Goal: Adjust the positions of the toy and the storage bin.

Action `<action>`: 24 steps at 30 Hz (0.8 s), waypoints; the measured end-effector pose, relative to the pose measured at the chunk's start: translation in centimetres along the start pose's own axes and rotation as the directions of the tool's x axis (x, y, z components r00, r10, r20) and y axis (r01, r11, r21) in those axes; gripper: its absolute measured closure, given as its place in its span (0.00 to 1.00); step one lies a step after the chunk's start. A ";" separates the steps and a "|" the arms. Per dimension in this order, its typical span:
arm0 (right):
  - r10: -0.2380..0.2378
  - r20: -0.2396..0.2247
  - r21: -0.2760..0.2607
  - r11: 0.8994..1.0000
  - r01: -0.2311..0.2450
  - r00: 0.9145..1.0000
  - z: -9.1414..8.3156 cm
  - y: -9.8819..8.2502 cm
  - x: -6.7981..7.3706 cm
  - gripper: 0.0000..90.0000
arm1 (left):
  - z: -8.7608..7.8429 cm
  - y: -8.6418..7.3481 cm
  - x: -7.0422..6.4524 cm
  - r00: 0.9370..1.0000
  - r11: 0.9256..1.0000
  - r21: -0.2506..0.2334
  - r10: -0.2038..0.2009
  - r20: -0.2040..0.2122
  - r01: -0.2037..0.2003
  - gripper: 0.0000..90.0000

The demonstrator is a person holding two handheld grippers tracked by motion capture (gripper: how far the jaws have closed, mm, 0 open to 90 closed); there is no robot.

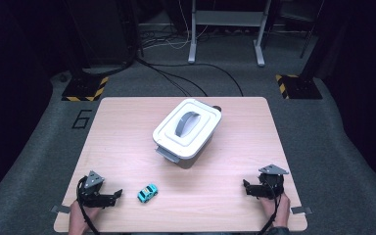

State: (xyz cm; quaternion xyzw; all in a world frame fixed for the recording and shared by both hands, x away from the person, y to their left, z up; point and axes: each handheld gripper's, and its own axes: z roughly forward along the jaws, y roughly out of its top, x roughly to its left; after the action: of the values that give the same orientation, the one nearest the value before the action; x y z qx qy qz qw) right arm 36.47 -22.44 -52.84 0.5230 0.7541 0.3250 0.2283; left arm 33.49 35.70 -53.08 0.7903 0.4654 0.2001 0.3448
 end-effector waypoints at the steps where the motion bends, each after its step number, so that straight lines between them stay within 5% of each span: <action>1: 0.000 0.000 0.000 1.000 0.000 1.000 0.0 0.0 0.0 0.06 | 0.0 0.0 0.0 1.000 1.000 0.000 0.000 0.000 0.000 0.07; 24: 0.003 -0.003 0.001 1.000 -0.003 1.000 0.0 0.0 0.0 0.06 | -0.1 0.0 -0.2 1.000 1.000 0.005 -0.003 -0.007 0.003 0.07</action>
State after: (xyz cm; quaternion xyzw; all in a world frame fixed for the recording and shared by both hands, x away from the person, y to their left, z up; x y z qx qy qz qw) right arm 36.49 -22.45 -52.85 0.5237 0.7538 0.3259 0.2266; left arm 33.35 35.60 -53.05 0.7896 0.4684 0.2012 0.3416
